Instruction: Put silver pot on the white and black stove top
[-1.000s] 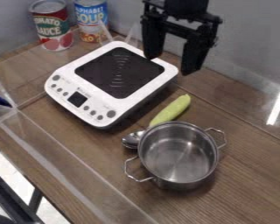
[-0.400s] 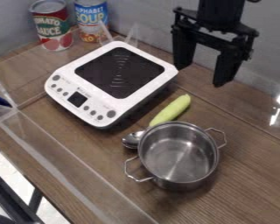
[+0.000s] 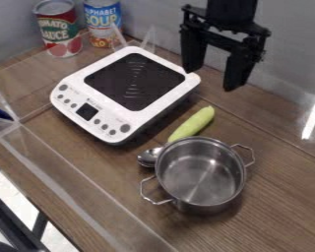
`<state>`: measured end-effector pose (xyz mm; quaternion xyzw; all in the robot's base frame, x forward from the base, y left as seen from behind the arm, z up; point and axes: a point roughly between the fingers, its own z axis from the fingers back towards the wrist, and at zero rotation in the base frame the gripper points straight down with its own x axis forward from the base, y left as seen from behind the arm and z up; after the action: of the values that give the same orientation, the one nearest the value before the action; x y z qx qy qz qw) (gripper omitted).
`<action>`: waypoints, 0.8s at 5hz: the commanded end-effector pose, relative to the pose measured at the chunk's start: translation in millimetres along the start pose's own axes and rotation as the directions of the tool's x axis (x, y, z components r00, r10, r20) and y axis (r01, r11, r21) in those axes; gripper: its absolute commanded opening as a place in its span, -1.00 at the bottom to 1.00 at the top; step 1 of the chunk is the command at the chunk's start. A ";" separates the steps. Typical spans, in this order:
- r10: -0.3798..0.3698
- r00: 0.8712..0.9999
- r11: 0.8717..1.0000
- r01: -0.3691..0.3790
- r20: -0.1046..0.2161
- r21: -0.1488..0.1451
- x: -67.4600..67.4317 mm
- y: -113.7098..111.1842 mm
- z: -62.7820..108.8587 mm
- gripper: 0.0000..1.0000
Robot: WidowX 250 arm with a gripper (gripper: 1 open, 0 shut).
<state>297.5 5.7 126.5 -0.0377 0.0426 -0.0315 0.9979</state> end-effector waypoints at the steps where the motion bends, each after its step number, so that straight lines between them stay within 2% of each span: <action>1: 0.006 0.998 1.000 -0.007 0.055 0.015 7.7 4.7 12.3 1.00; 2: -0.004 0.998 1.000 0.003 0.058 0.021 8.1 1.7 10.5 1.00; 4: -0.054 0.996 0.998 0.052 0.065 0.033 -2.8 -9.8 25.8 1.00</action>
<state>293.3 -0.9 133.4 -0.0277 0.0438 -0.0544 0.9972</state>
